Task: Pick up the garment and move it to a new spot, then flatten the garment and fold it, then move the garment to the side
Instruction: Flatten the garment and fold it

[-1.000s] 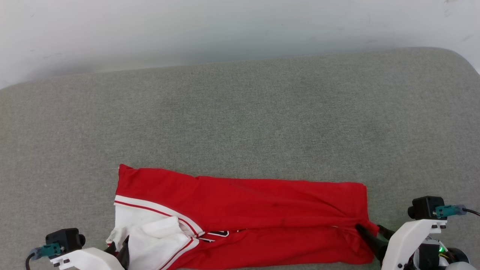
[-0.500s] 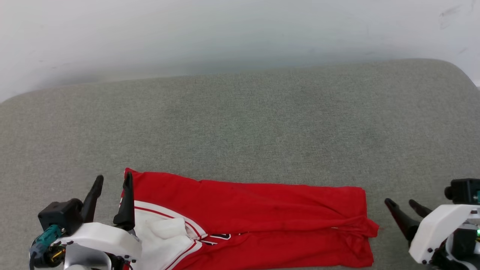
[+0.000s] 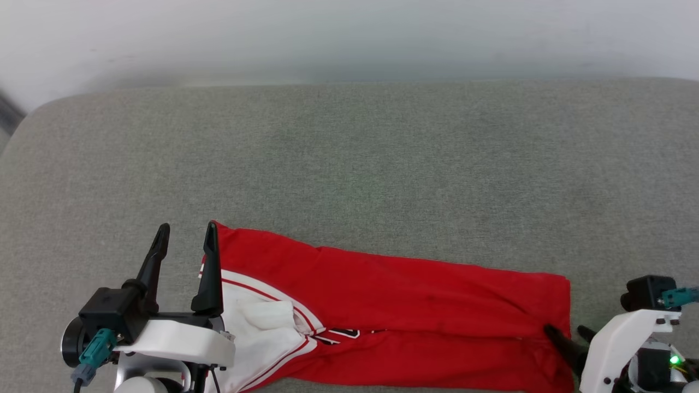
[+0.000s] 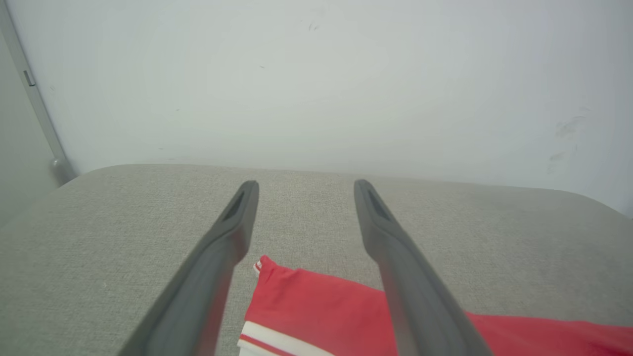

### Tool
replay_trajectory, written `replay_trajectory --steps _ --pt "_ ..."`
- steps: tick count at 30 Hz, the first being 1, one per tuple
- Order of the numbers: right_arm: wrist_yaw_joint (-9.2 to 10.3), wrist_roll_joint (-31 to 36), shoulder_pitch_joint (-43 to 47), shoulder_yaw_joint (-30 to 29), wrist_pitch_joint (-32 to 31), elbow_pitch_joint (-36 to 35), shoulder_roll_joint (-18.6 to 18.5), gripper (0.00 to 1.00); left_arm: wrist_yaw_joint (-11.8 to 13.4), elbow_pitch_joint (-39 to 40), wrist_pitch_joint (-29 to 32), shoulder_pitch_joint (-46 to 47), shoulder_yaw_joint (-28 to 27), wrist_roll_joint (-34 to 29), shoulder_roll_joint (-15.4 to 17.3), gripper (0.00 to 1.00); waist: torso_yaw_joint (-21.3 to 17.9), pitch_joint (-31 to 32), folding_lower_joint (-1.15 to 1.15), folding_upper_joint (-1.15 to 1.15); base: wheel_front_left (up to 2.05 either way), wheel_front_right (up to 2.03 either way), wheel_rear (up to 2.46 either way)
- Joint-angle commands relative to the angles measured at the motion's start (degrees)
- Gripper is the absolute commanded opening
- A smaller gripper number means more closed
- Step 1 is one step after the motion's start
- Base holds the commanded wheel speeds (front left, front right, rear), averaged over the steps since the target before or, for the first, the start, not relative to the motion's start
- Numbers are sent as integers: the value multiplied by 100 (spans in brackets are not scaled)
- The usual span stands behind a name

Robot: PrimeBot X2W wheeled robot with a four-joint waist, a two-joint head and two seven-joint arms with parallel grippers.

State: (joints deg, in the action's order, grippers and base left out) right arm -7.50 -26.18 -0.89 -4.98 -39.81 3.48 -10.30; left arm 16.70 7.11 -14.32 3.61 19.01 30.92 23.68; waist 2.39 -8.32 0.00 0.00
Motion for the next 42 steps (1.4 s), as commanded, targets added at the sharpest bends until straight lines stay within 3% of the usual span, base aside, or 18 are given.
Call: replay_trajectory --steps 1,10,11,13,27,37,42 --pt "3 -28 -7 56 -32 114 58 100 -4 22 -36 80 20 -25 -22 100 115 -96 0 0 0 0 0" --pt "1 -180 -83 389 -233 781 270 100 -15 -22 -49 182 58 -47 -80 100 207 -278 0 0 0 0 0" --pt "0 -224 -74 433 -312 846 310 49 -13 -34 -51 190 59 -44 -84 100 202 -280 0 0 0 0 0" --pt "-7 -250 -118 506 -348 872 321 0 -1 -58 -55 185 57 -52 -80 100 183 -264 0 0 0 0 0" --pt "4 -189 -412 183 -161 371 -202 0 145 -24 104 -55 102 -104 62 100 -39 198 0 0 0 0 0" --pt "3 -7 -86 -906 -463 179 -434 0 255 82 222 -303 123 -62 117 100 -186 487 0 0 0 0 0" --pt "3 -259 -82 -1478 -754 15 -177 0 286 126 263 -366 150 -58 145 100 -212 573 0 0 0 0 0"
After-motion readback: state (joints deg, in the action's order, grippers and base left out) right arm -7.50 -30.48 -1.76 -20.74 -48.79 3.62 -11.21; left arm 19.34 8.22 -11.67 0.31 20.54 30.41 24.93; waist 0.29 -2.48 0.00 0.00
